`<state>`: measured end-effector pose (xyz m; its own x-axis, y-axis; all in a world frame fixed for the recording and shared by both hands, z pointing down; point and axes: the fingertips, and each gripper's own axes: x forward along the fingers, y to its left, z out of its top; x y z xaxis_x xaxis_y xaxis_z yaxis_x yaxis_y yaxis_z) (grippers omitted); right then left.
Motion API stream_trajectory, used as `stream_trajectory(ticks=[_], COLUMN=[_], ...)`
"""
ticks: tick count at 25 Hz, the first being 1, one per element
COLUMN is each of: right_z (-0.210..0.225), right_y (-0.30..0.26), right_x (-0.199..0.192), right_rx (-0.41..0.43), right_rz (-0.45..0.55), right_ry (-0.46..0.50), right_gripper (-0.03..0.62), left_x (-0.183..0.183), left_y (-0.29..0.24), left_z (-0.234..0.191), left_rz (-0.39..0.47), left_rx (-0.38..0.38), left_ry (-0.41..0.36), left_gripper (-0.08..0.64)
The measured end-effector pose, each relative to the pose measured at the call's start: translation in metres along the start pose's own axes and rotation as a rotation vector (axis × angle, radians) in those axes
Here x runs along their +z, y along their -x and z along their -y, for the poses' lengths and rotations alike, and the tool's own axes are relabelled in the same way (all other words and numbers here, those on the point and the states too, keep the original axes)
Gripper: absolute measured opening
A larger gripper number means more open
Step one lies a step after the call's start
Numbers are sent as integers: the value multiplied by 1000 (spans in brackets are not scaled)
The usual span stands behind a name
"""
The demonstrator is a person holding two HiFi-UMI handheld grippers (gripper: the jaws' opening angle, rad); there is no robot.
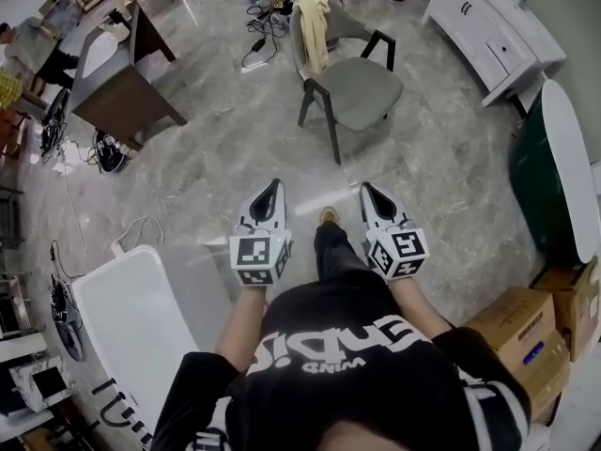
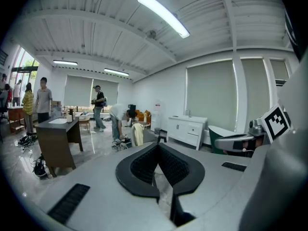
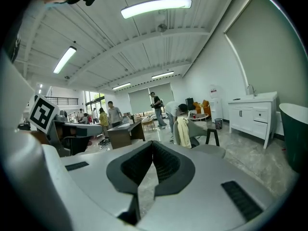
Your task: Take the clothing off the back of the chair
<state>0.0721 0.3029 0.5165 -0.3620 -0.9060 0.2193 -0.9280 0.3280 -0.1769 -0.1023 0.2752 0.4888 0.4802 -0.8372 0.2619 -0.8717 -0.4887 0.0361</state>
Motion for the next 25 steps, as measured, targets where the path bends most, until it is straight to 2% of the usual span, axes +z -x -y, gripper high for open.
stream_trajectory(ticks=[14,16,20,25], right_z=[84,99,131,124], right_y=[-134,-148,-159,-214], right_x=[74,80,84,88], right_rx=[71,81,61,149], right_rz=[5,-2,-26,-24], right_ry=[1,-2,-1,-4], right_gripper=[14,14,14,14], left_x=[69,75,79,82], left_y=[-139,-159,-196,-211], left_z=[-42,-42,-28,-63], left_rz=[12,10,2,1], left_rx=[58,68,33,107], left_ry=[25,33,44,35], left_gripper=[15,15,15,15])
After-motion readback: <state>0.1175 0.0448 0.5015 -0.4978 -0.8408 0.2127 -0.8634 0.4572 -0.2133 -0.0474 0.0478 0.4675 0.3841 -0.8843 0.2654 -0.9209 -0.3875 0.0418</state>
